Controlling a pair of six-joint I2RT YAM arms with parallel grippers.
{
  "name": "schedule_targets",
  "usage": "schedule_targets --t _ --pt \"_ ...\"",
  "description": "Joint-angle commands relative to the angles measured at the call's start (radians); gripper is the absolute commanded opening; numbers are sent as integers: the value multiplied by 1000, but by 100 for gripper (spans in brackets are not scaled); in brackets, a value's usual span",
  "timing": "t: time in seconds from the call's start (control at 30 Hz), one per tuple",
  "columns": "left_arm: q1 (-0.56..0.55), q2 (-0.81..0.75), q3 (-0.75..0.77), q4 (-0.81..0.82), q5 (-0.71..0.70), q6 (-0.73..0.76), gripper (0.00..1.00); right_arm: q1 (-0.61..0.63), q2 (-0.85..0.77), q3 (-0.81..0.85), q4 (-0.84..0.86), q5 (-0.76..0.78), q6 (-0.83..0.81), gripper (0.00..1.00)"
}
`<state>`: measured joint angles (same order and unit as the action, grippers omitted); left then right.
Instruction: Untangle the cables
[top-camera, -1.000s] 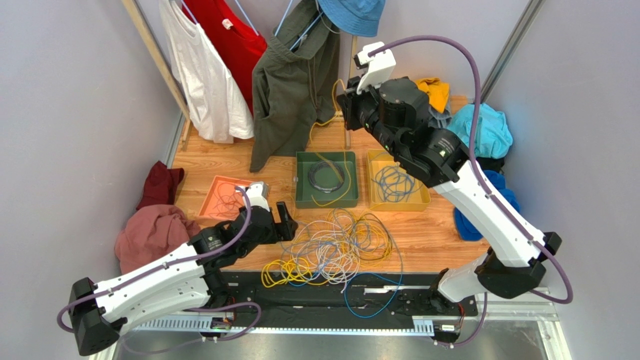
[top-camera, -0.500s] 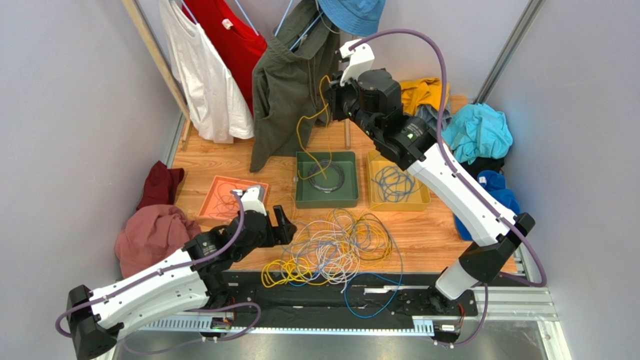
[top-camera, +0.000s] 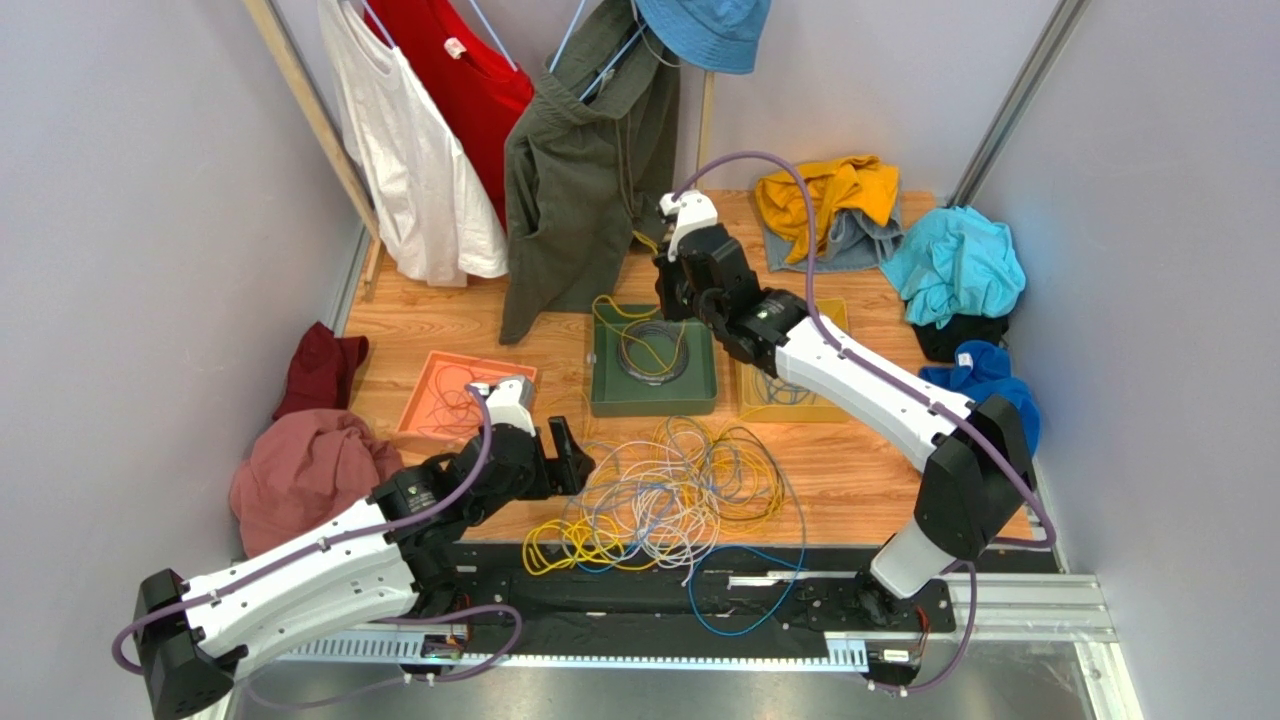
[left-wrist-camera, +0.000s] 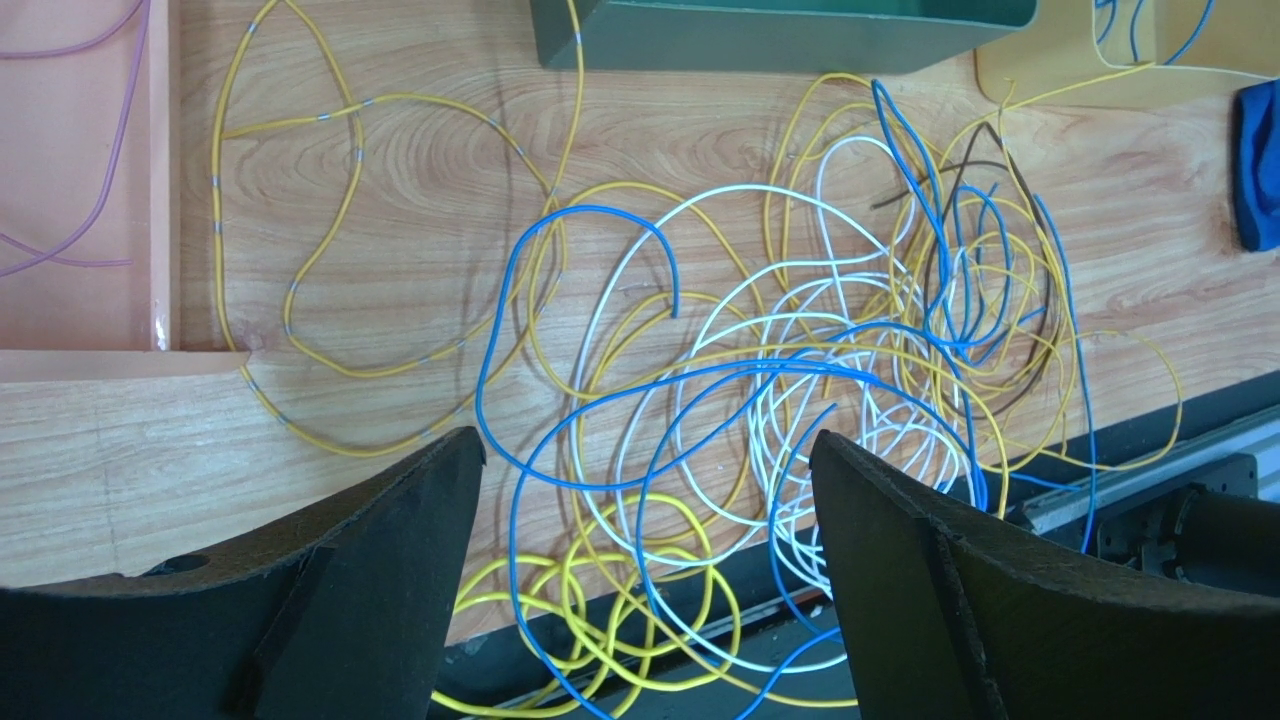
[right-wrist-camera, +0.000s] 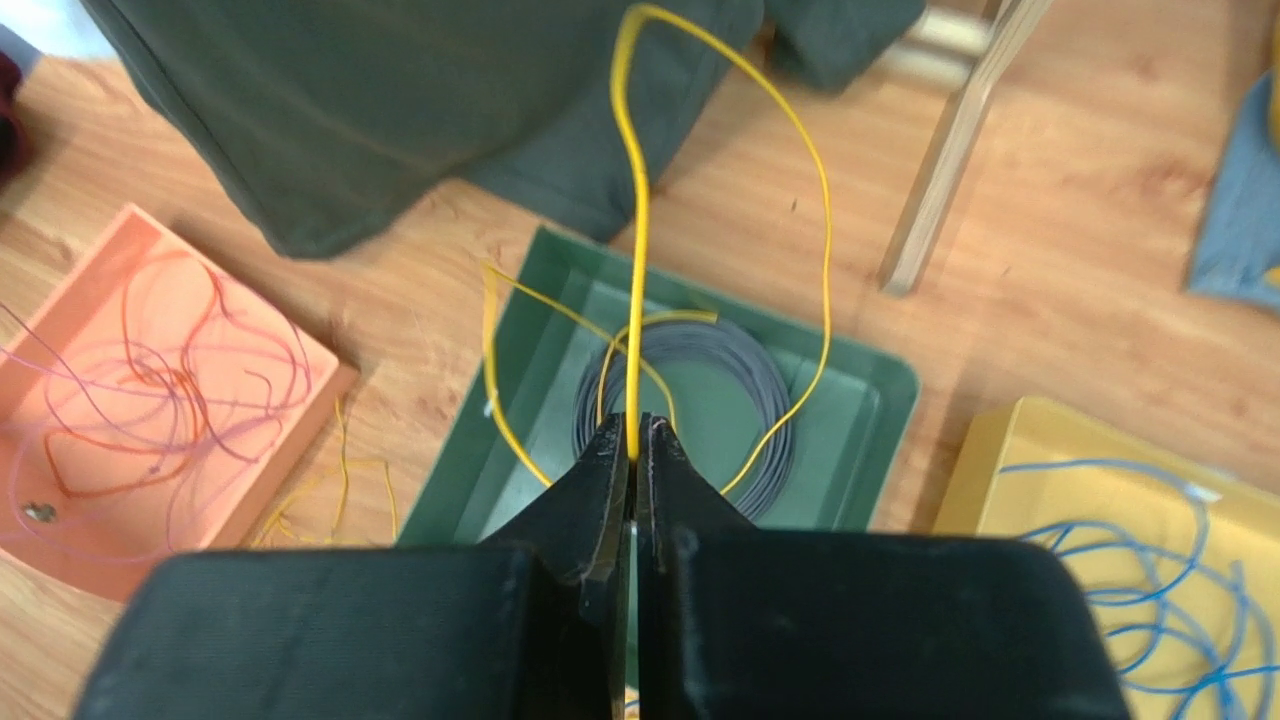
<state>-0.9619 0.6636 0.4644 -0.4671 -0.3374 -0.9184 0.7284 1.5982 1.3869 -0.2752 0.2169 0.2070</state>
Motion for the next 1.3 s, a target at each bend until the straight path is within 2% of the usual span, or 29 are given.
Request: schedule_targets --t 0.0,0.17,0.4,0.63,0.83,1.17,1.27 --pt "-5 -15 0 27 2 4 89 2 -62 -75 123 -30 75 0" --pt "-5 -2 2 42 5 6 89 38 -145 -192 142 -48 120 0" --pt "-5 21 3 53 18 0 89 91 -344 -314 160 -36 198 0" --pt "-5 33 2 68 23 -5 89 157 -462 -362 146 41 200 0" --pt "-5 76 13 90 43 -8 88 112 -324 -356 171 67 178 0" --pt "-5 57 17 68 37 0 88 -3 84 -226 216 -14 238 0" --pt "-5 39 25 48 28 4 88 -18 118 -221 206 -17 261 0"
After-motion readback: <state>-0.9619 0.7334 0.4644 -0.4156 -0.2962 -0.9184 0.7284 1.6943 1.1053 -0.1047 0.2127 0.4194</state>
